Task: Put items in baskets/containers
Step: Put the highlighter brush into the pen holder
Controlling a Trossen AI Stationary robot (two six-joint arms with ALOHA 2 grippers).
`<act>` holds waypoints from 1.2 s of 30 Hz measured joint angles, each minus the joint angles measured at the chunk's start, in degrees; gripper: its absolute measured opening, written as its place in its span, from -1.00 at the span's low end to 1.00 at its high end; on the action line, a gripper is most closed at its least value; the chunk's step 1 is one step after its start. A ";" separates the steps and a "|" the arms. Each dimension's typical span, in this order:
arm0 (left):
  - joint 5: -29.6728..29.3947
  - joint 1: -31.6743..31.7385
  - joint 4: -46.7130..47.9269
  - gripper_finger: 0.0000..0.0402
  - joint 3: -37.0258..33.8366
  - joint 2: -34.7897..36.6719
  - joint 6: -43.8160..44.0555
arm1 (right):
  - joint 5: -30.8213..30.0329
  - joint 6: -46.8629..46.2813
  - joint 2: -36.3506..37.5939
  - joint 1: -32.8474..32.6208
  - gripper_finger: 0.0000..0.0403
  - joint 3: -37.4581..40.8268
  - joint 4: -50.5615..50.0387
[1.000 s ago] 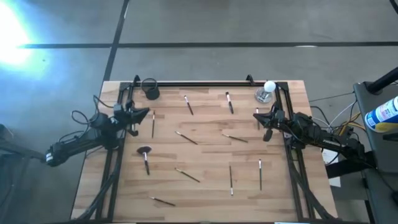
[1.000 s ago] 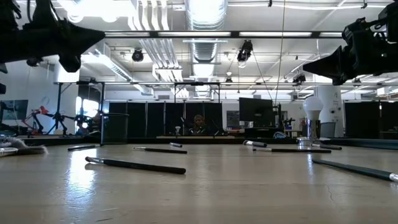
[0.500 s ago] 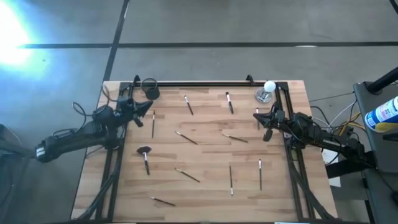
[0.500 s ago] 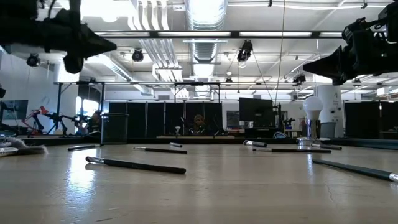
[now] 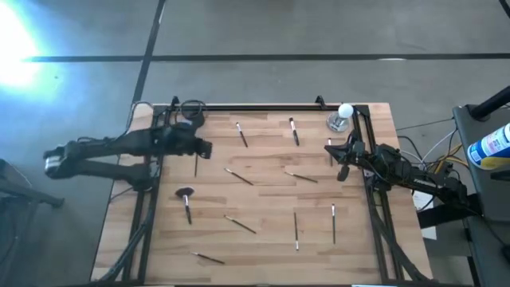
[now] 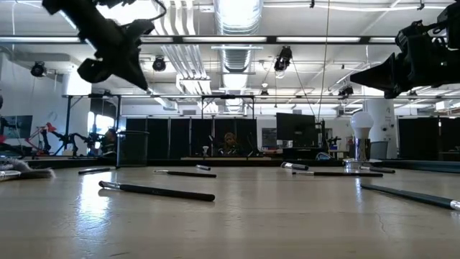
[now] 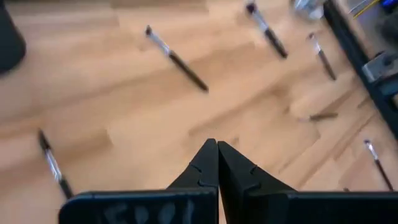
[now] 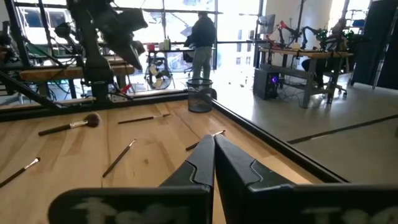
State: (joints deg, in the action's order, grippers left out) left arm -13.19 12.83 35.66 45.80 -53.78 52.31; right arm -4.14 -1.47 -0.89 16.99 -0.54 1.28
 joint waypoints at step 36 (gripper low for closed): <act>6.13 -32.40 18.26 -0.42 -6.08 -16.35 61.89 | -0.01 0.01 0.00 0.00 -0.96 0.00 0.00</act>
State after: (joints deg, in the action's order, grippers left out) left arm -7.07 -19.57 53.91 39.72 -70.13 114.20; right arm -4.14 -1.46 -0.89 16.99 -0.54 1.28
